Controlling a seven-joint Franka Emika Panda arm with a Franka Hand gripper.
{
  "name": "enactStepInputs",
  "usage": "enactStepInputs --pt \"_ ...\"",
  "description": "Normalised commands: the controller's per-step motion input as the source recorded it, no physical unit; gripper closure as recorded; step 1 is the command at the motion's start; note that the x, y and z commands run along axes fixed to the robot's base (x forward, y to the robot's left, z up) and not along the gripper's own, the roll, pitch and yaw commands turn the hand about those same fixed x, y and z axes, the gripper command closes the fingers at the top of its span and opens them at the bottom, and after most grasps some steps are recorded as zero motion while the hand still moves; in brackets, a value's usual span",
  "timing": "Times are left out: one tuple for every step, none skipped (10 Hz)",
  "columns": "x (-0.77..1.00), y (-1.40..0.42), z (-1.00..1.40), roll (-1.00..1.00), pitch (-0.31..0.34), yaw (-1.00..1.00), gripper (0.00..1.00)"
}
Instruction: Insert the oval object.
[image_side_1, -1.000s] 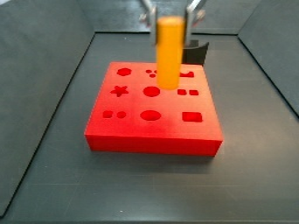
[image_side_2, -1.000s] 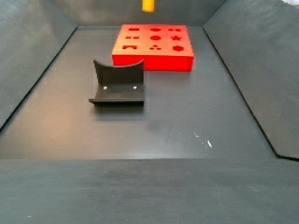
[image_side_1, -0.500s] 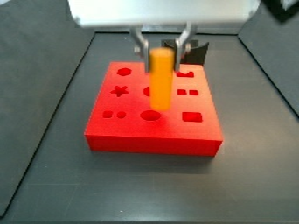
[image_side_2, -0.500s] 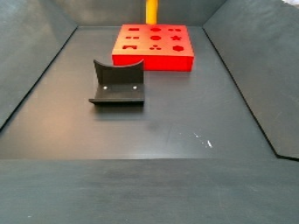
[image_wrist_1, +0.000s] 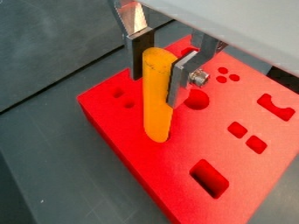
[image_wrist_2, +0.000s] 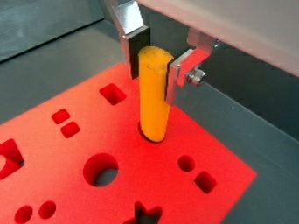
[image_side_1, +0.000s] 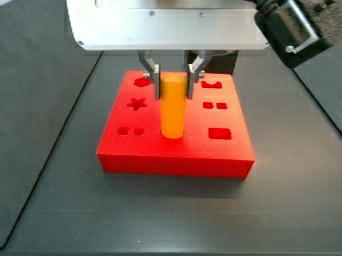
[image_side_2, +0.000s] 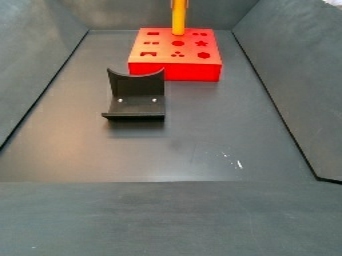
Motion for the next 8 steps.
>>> enactStepInputs --pt "-0.08 0.00 -0.07 0.00 0.000 0.00 1.00" --pt "0.00 0.00 -0.10 0.00 0.000 0.02 1.00" --pt "0.05 0.00 -0.19 0.02 0.000 0.05 1.00" --pt "0.06 0.00 -0.20 0.06 0.000 0.07 1.00" --pt "0.11 -0.01 -0.21 0.04 0.000 0.04 1.00" --pt "0.36 -0.05 -0.19 0.05 0.000 0.05 1.00" --pt "0.51 -0.05 -0.17 0.03 0.000 0.06 1.00" --pt "0.54 -0.05 -0.14 0.02 0.000 0.06 1.00"
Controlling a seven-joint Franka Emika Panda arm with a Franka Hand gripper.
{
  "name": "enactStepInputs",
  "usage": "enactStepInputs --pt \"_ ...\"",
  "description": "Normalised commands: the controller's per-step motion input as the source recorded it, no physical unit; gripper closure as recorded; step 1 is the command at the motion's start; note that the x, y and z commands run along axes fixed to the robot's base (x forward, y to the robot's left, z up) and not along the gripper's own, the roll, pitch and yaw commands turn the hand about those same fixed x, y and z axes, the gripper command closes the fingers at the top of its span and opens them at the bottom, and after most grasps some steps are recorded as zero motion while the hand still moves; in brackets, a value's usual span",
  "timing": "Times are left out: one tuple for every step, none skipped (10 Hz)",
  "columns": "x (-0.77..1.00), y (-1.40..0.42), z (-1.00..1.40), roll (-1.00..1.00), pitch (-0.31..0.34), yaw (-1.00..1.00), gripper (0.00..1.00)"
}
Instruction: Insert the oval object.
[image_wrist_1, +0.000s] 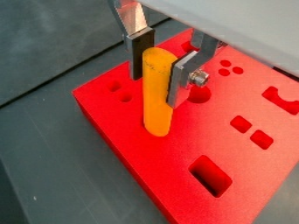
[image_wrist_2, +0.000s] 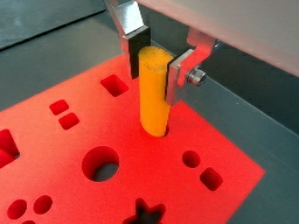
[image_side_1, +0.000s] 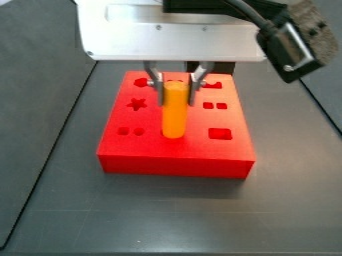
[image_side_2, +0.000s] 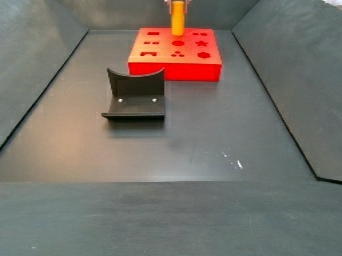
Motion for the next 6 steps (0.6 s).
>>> enactStepInputs --pt "0.49 -0.04 -0.11 0.02 0.000 0.06 1.00" --pt "0.00 0.00 0.00 0.08 0.034 0.00 1.00" --pt "0.07 0.00 0.00 0.00 0.020 0.00 1.00" --pt "0.00 0.00 -0.34 0.02 0.000 -0.09 1.00" --pt "-0.09 0.00 -0.49 0.07 -0.011 -0.13 1.00" --pt "0.00 0.00 -0.39 0.04 -0.027 -0.14 1.00"
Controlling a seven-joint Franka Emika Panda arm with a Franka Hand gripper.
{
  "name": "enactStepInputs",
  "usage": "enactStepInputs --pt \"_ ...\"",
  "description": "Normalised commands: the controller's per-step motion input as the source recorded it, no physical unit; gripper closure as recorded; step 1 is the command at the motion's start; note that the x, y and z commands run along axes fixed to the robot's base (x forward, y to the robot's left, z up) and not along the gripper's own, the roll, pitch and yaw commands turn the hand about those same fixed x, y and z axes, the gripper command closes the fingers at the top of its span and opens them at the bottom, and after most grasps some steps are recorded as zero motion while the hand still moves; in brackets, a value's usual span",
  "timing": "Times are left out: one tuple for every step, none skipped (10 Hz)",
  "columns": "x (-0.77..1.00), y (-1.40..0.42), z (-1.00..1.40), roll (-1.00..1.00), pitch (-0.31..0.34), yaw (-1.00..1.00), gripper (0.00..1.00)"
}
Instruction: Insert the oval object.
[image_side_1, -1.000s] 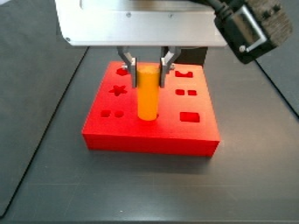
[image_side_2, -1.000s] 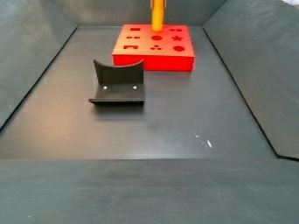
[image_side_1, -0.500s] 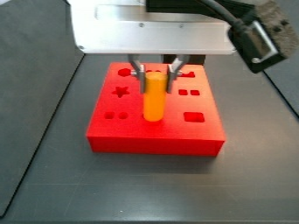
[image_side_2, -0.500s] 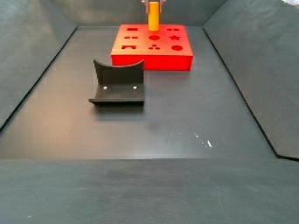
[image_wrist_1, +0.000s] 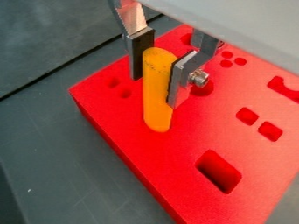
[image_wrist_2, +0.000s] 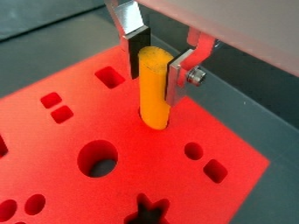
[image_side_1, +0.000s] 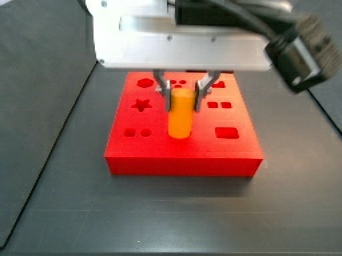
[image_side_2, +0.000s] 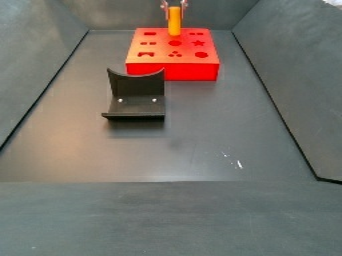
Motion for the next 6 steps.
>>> enactStepInputs --pt "0.09 -0.01 -0.42 0.00 -0.093 -0.07 1.00" --pt "0.08 -0.02 -0.52 0.00 -0.127 -0.06 1.00" --pt "0.08 -0.05 -0.57 0.05 -0.101 -0.06 1.00" --pt "0.04 -0.04 -0.56 0.11 -0.076 -0.05 1.00" --pt "0.01 -0.06 -0.48 0.13 -0.036 -0.06 1.00" --pt "0.00 0.00 0.00 0.00 0.000 0.00 1.00"
